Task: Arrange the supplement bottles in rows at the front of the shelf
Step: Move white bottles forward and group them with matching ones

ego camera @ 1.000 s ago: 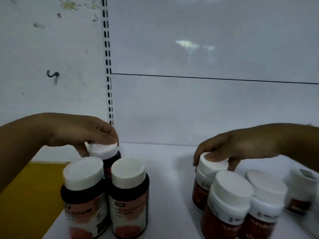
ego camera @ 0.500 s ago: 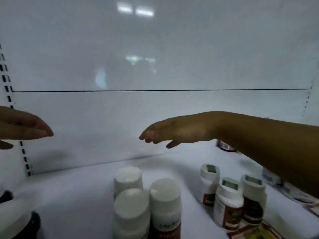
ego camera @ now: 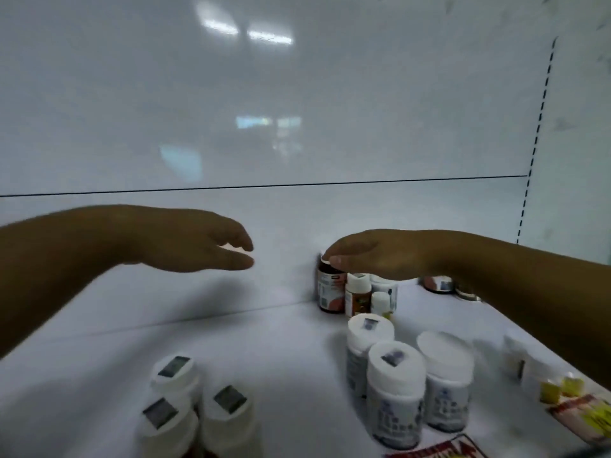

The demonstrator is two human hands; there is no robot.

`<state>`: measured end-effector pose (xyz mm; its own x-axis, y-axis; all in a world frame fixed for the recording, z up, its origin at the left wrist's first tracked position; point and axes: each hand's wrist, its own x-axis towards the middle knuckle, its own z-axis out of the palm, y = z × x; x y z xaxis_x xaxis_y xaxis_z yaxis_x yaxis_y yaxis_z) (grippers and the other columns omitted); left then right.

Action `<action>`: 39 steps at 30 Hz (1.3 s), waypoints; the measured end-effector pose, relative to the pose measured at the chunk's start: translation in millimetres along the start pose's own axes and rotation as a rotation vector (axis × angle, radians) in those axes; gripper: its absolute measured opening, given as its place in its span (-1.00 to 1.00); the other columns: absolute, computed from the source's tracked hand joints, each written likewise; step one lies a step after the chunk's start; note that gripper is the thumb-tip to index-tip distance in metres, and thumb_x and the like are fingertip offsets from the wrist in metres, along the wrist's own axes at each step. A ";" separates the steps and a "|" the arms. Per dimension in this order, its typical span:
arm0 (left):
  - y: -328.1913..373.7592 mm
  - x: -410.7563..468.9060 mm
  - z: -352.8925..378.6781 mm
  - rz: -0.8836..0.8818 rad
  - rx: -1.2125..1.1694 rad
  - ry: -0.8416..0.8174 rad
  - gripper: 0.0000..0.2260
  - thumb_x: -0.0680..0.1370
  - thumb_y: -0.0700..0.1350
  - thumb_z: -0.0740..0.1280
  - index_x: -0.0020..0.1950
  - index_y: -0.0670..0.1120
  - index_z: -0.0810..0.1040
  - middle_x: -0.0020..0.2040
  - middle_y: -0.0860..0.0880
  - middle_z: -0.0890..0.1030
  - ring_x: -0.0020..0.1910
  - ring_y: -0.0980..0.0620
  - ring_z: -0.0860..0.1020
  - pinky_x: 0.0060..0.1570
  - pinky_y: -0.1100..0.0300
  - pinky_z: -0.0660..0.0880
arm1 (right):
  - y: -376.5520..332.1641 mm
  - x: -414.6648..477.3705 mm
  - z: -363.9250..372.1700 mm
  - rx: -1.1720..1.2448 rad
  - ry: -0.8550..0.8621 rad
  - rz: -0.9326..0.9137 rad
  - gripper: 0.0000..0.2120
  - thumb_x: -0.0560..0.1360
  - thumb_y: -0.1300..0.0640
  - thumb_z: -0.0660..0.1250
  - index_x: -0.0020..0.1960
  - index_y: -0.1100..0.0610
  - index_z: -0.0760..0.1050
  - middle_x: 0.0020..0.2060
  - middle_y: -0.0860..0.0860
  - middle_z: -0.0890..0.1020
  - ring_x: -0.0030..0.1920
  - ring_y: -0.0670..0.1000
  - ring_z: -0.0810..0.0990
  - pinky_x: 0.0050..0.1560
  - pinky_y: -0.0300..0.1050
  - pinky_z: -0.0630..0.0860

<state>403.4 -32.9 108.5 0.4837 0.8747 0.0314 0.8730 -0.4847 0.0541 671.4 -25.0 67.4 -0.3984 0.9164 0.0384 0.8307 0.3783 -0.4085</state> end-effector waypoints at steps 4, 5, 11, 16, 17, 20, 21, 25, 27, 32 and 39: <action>52.5 52.9 17.0 0.048 0.039 -0.055 -0.60 0.52 0.20 0.20 0.33 0.12 0.38 0.32 0.11 0.43 0.26 0.10 0.40 0.15 0.25 0.29 | 30.9 -12.1 -14.3 -0.034 0.009 -0.009 -0.62 0.57 -0.13 0.09 0.32 -0.05 0.41 0.24 -0.17 0.48 0.21 -0.12 0.42 0.18 -0.23 0.27; 60.4 66.0 22.1 0.065 0.042 -0.050 -0.58 0.52 0.18 0.21 0.35 0.10 0.36 0.35 0.08 0.42 0.26 0.08 0.41 0.15 0.25 0.30 | 38.4 -13.1 -16.8 -0.032 0.013 -0.008 -0.63 0.57 -0.11 0.09 0.31 -0.03 0.42 0.24 -0.15 0.49 0.22 -0.10 0.43 0.21 -0.21 0.28; 86.7 128.7 55.0 0.160 0.089 -0.018 -0.58 0.52 0.01 0.31 0.36 0.04 0.37 0.30 0.01 0.48 0.19 0.03 0.45 0.04 0.25 0.33 | 80.9 -3.3 -19.1 -0.058 0.100 0.094 -0.67 0.58 -0.04 0.14 0.31 -0.01 0.40 0.29 -0.04 0.49 0.23 -0.03 0.44 0.18 -0.19 0.32; 99.2 168.0 71.5 0.223 0.191 -0.042 -0.60 0.52 -0.12 0.30 0.36 -0.02 0.40 0.29 -0.06 0.50 0.20 -0.02 0.45 0.04 0.23 0.33 | 105.5 12.8 -10.6 -0.129 0.128 0.214 -0.57 0.55 -0.06 0.20 0.39 -0.02 0.31 0.38 0.00 0.41 0.32 0.02 0.41 0.18 -0.21 0.31; 101.0 173.8 74.9 0.227 0.205 -0.047 -0.60 0.52 -0.12 0.30 0.36 -0.03 0.41 0.29 -0.06 0.50 0.20 -0.03 0.45 0.05 0.22 0.34 | 108.4 15.7 -8.4 -0.145 0.129 0.215 -0.57 0.54 -0.06 0.21 0.39 -0.01 0.31 0.37 0.01 0.42 0.31 0.02 0.41 0.15 -0.23 0.30; 106.7 185.2 86.1 0.218 0.218 -0.040 -0.60 0.51 -0.07 0.32 0.34 -0.05 0.44 0.26 -0.06 0.53 0.18 -0.03 0.48 0.02 0.22 0.35 | 116.7 25.2 1.1 -0.195 0.124 0.204 -0.62 0.52 -0.05 0.25 0.30 0.04 0.42 0.28 0.03 0.51 0.17 0.01 0.48 0.07 -0.23 0.33; 108.7 187.4 89.7 0.202 0.212 -0.028 -0.63 0.50 -0.04 0.32 0.31 -0.06 0.48 0.22 -0.07 0.56 0.14 -0.03 0.50 -0.01 0.22 0.36 | 119.9 28.2 4.6 -0.208 0.131 0.205 -0.64 0.51 -0.05 0.27 0.26 0.04 0.45 0.24 0.03 0.53 0.10 0.00 0.48 0.03 -0.23 0.34; 117.8 194.0 98.8 0.089 0.140 0.060 -0.70 0.47 0.00 0.37 0.10 -0.14 0.61 0.02 -0.10 0.63 -0.05 -0.01 0.56 -0.19 0.23 0.40 | 132.3 36.0 13.0 -0.212 0.250 0.179 -0.73 0.44 -0.04 0.36 0.09 0.05 0.50 0.09 0.03 0.59 -0.07 -0.03 0.47 -0.22 -0.23 0.36; 121.4 195.5 101.1 0.018 0.098 0.111 -0.71 0.43 0.00 0.41 0.03 -0.16 0.63 -0.03 -0.10 0.64 -0.08 -0.02 0.57 -0.16 0.20 0.47 | 137.4 39.2 14.3 -0.217 0.282 0.144 -0.73 0.42 -0.03 0.38 0.04 0.07 0.49 0.04 0.05 0.60 -0.07 0.00 0.49 -0.20 -0.19 0.39; 124.6 194.5 104.9 -0.097 -0.023 0.179 -0.82 0.39 -0.07 0.47 -0.07 -0.12 0.66 -0.07 -0.05 0.64 -0.10 0.00 0.56 -0.09 0.15 0.52 | 153.0 34.7 1.0 -0.152 0.323 0.125 -0.60 0.35 -0.11 0.43 0.08 0.06 0.45 0.03 0.04 0.58 -0.07 0.00 0.48 -0.16 -0.15 0.43; 122.0 192.0 105.8 -0.165 -0.161 0.165 -0.77 0.35 -0.13 0.48 -0.32 0.05 0.44 -0.25 0.10 0.48 -0.25 0.13 0.44 -0.35 0.31 0.33 | 165.9 4.6 -49.3 0.220 0.384 0.149 -0.46 0.33 -0.05 0.48 0.23 0.14 0.46 0.09 0.04 0.55 -0.09 -0.01 0.56 -0.22 -0.20 0.48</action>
<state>609.4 76.0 15.6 0.3076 0.9361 0.1705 0.9116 -0.3413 0.2293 826.5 48.5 44.8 -0.0740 0.9563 0.2828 0.7490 0.2405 -0.6174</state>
